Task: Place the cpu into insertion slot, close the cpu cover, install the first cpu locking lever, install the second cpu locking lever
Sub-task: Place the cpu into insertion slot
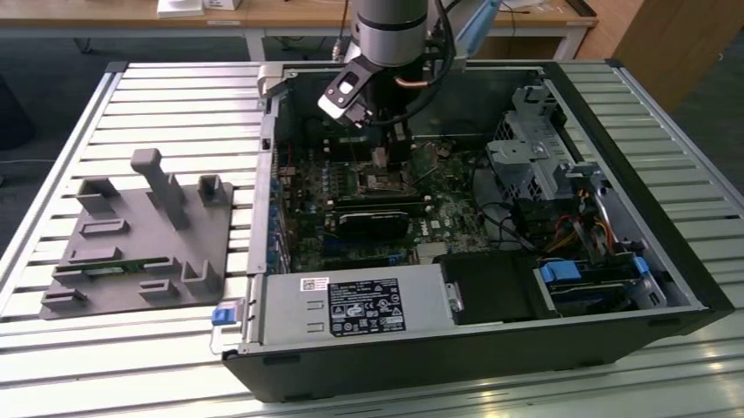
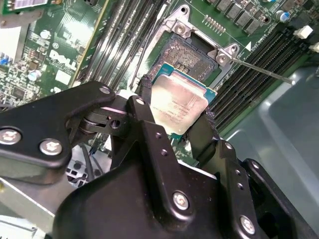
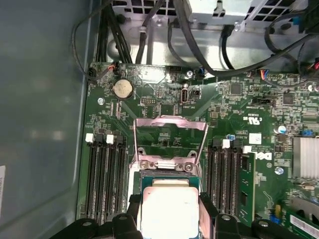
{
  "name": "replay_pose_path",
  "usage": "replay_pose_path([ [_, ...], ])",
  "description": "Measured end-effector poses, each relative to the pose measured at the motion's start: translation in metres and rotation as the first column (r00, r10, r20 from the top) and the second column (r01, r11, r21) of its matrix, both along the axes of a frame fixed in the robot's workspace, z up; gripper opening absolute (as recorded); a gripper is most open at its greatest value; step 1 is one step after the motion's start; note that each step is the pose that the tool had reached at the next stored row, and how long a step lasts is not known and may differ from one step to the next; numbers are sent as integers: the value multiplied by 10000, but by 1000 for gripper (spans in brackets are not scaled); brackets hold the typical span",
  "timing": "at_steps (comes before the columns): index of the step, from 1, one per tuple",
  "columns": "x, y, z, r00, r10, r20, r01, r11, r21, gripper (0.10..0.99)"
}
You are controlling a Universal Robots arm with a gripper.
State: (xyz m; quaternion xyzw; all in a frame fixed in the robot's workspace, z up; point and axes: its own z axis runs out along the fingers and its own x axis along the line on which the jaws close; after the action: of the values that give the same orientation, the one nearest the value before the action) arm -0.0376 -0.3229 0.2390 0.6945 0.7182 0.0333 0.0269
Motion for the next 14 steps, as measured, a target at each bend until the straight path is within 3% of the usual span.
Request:
replay_pose_path([
  [14, -32, 16, -209, 10000, -31, -1, 31, 10000, -8, 541],
])
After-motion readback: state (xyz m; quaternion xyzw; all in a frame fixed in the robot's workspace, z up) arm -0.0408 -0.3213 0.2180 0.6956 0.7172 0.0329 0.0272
